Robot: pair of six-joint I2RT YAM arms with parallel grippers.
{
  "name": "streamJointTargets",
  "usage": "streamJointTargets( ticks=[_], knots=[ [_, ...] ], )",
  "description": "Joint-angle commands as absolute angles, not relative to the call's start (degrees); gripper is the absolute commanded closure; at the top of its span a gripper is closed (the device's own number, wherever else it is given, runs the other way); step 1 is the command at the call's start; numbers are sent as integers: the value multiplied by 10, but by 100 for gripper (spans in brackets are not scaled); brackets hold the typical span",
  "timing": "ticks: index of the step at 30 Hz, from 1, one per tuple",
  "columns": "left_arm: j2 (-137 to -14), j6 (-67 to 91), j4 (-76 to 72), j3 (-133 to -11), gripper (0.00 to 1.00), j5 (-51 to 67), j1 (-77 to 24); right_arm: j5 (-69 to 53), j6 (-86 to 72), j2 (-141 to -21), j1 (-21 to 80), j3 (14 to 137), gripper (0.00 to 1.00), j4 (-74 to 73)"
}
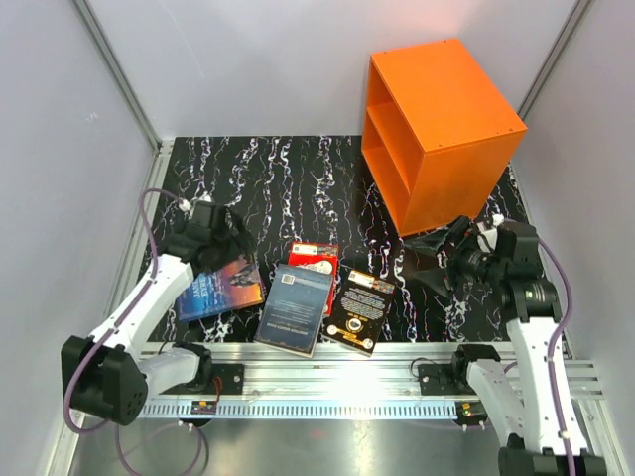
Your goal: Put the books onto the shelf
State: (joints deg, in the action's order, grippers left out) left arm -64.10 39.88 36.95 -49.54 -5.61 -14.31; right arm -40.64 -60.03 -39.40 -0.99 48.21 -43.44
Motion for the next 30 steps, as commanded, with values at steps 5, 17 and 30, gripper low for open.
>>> streamJointTargets(
  ticks=[5,17,30],
  knots=[
    [-430,755,418,-370,1,-79,-197,-309,-462,-472,67,630,0,-601],
    [-375,1142,491,-237,1,-169,-335,-199,-320,-639,100,883,0,-855],
    [-471,1318,519,-231,1,-318,-420,-242,-287,-594,100,802,0,-883]
  ],
)
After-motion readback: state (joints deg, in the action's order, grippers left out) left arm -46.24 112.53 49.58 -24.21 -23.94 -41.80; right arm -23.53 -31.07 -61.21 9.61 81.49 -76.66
